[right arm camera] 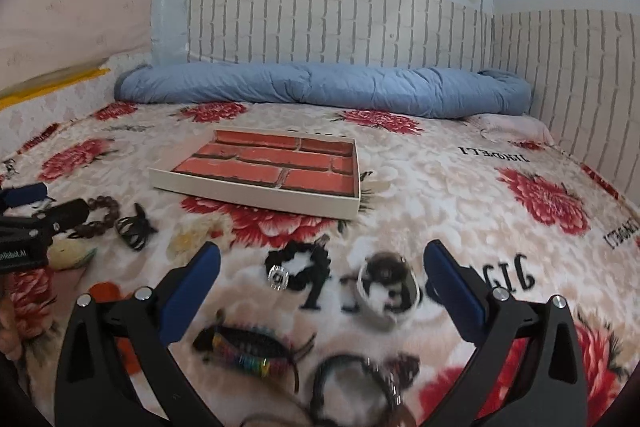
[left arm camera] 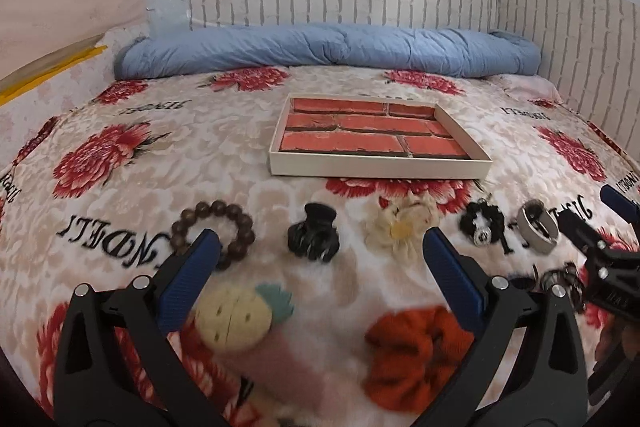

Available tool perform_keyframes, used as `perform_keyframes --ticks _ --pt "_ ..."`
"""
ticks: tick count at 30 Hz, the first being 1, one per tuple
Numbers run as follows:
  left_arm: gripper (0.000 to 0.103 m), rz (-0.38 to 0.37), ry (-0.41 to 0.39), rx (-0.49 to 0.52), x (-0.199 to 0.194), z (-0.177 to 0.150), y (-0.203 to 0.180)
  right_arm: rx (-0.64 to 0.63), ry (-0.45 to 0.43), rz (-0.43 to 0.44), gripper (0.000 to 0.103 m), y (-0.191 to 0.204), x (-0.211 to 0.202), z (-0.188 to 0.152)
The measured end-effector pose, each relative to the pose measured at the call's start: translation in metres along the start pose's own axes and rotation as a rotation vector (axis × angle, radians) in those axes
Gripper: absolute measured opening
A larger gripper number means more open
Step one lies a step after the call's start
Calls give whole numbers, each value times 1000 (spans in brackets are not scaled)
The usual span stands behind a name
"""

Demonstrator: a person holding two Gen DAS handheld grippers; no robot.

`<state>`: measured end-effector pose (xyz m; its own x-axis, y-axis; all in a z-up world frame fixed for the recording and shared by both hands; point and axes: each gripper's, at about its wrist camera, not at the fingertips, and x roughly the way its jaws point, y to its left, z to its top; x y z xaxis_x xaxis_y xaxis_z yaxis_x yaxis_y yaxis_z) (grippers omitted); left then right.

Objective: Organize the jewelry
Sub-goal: 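Move left tool to the black claw clip while right tool nears the black hair tie, then close left tool on the black claw clip while right tool grips the black hair tie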

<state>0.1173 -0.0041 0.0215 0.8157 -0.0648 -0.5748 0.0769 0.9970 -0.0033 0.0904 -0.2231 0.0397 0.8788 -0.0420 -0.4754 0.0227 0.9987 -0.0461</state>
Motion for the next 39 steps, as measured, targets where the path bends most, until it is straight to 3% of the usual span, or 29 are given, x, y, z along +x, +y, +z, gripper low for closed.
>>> perform_keyframes --ticks 8,19,20,22,25,29,32,36,39 --pt "98 -16 15 -14 39 34 1 29 89 -25 99 3 51 11" --pt "98 -14 94 -6 85 14 10 43 205 -63 98 6 91 2" --pt "98 -15 90 1 86 12 10 46 211 -65 96 5 93 1" --pt "98 -9 82 16 90 8 9 54 230 -64 78 4 97 -2" --pt "98 -23 96 24 97 3 8 64 266 -45 66 2 106 -5" --pt "98 -30 108 36 100 -1 7 54 290 -35 64 5 112 -9" --pt "97 -33 123 27 104 -2 8 37 319 -28 56 9 119 -11" --pt "82 -51 176 9 116 -3 12 44 351 -23 52 9 127 -13" --pt "77 -57 223 12 126 -5 10 49 367 -20 51 8 131 -14"
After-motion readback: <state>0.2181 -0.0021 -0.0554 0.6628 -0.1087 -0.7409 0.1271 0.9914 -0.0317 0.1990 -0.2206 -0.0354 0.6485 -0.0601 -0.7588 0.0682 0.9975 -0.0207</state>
